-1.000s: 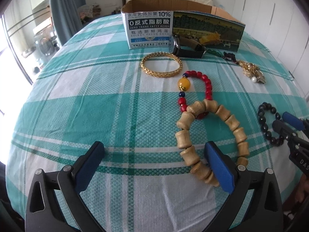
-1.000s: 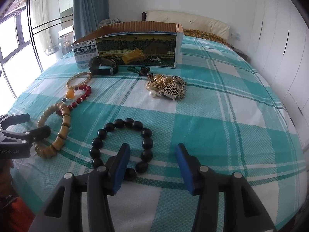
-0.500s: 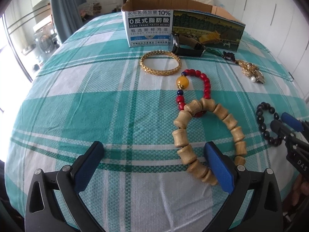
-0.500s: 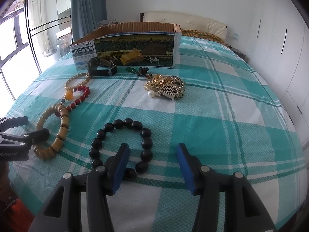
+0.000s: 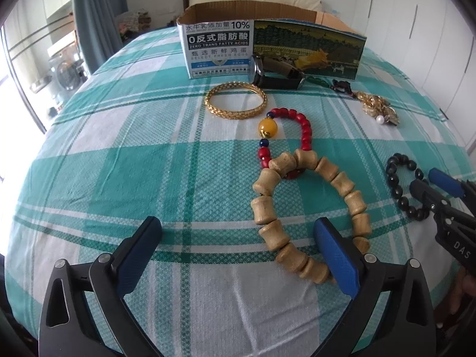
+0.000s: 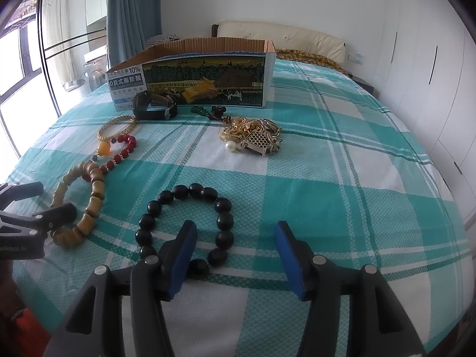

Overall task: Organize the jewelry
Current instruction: 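Move left tool to wooden barrel-bead bracelet while right tool moves to black bead bracelet, then close left tool on barrel-bead bracelet while right tool closes on black bead bracelet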

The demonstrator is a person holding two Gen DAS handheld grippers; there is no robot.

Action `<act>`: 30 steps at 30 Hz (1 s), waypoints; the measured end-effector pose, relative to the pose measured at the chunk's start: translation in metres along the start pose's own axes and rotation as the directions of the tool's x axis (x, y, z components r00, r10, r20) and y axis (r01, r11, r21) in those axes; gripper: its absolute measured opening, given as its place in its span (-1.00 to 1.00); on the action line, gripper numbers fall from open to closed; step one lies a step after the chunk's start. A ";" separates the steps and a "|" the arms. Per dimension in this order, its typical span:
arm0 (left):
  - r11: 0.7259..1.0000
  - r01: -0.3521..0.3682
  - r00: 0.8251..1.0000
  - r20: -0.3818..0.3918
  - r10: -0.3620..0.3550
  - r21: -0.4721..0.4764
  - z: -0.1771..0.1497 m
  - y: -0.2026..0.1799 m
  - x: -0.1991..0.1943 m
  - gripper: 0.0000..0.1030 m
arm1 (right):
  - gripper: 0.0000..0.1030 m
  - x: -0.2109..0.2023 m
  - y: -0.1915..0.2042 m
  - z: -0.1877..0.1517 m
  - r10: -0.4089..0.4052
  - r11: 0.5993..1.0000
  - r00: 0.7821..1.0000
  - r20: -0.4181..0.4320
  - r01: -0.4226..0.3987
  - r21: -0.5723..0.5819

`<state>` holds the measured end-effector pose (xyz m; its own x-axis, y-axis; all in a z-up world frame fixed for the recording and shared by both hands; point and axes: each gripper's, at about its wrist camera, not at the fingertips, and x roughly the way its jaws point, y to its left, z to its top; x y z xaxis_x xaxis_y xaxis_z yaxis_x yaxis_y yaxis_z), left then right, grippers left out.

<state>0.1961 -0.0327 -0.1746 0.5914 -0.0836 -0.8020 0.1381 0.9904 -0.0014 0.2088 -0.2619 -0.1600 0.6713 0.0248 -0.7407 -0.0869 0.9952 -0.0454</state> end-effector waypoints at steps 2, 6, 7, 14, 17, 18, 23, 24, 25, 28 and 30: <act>1.000 0.010 1.000 0.017 -0.010 0.010 -0.001 -0.003 -0.004 0.67 | 0.08 0.000 0.000 0.000 -0.003 1.000 1.000 0.002 0.003 0.003; 0.998 0.043 0.997 0.056 -0.045 0.045 -0.004 -0.013 -0.012 -0.51 | -0.62 -0.004 0.004 -0.005 0.007 1.000 0.999 0.034 -0.007 0.001; 0.997 0.059 0.996 0.062 -0.062 0.052 -0.004 -0.015 -0.013 -0.71 | -0.76 -0.005 0.007 -0.007 0.006 1.000 0.999 0.043 -0.006 -0.010; 0.989 0.150 0.985 0.086 -0.148 -0.014 -0.007 -0.006 -0.018 -0.75 | -0.76 -0.021 0.007 -0.013 0.046 0.999 0.994 0.095 -0.049 0.022; 0.984 0.173 0.981 0.100 -0.169 -0.032 -0.005 -0.002 -0.025 -0.75 | -0.76 -0.032 0.006 -0.008 0.057 0.998 0.990 0.130 -0.062 0.031; 0.983 0.180 0.979 0.106 -0.176 -0.036 -0.004 -0.001 -0.028 -0.75 | -0.76 -0.036 0.006 -0.006 0.058 0.997 0.989 0.139 -0.063 0.033; 0.975 0.215 0.968 0.145 -0.205 -0.057 0.009 0.007 -0.048 -0.75 | -0.76 -0.052 0.004 0.008 0.080 0.995 0.982 0.172 -0.089 0.045; 0.973 0.222 0.966 0.149 -0.210 -0.062 0.012 0.009 -0.052 -0.75 | -0.76 -0.055 0.003 0.011 0.086 0.995 0.981 0.176 -0.095 0.044; 0.972 0.227 0.965 0.154 -0.215 -0.067 0.015 0.011 -0.056 -0.75 | -0.76 -0.058 0.003 0.015 0.091 0.994 0.980 0.178 -0.100 0.042; 0.968 0.241 0.960 0.162 -0.227 -0.074 0.025 0.016 -0.066 -0.75 | -0.76 -0.067 0.003 0.025 0.106 0.992 0.976 0.191 -0.116 0.041; 0.965 0.251 0.957 0.170 -0.235 -0.075 0.033 0.019 -0.074 -0.75 | -0.76 -0.073 0.002 0.033 0.116 0.991 0.973 0.201 -0.126 0.040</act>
<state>0.1810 -0.0112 -0.0957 0.6689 -0.3316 -0.6653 0.2215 0.9432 -0.2474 0.1839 -0.2590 -0.0841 0.7906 0.1587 -0.5914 -0.1419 0.9870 0.0751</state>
